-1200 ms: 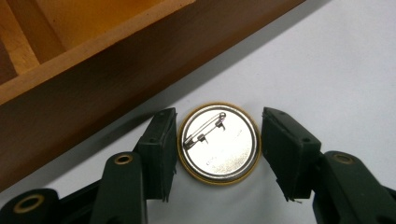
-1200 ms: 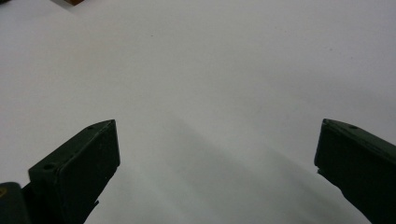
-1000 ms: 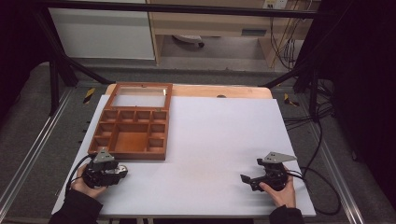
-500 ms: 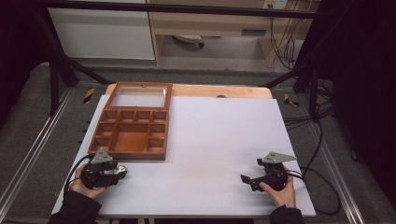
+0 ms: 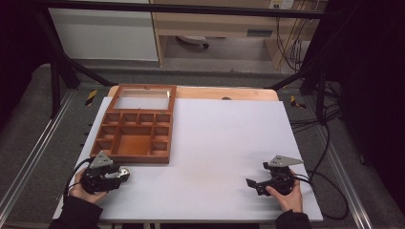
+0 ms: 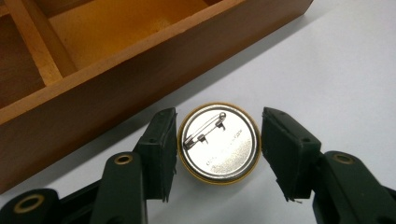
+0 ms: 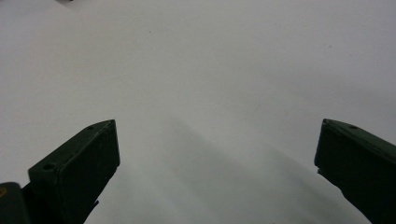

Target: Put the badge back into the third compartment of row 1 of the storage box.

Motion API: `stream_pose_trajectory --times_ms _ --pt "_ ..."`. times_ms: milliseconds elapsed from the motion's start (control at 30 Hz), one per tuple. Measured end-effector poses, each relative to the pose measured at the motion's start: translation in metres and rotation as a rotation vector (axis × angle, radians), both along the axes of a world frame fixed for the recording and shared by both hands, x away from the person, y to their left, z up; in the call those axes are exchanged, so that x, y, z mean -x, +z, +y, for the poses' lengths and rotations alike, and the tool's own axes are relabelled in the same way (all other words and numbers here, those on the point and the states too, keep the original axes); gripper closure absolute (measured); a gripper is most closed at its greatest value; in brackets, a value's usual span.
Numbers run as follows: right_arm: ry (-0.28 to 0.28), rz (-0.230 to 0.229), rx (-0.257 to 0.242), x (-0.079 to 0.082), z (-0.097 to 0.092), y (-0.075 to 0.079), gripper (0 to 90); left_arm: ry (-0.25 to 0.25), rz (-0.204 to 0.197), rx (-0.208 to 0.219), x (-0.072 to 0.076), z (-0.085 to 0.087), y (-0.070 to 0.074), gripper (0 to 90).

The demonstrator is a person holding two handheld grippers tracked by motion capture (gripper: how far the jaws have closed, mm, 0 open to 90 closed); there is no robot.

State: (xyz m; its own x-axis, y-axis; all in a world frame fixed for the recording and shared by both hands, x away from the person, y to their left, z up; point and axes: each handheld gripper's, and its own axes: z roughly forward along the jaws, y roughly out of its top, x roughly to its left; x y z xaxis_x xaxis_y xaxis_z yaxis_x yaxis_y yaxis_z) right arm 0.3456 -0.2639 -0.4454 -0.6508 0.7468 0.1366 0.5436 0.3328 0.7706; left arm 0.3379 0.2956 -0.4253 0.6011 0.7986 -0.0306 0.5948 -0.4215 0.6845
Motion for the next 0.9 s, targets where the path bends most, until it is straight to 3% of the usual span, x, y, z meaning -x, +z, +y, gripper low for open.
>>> stream_pose_trajectory --times_ms 900 --pt "-0.001 -0.001 0.004 0.0 0.0 0.0 0.8 0.024 -0.081 0.088 0.005 0.003 0.018 45.9"
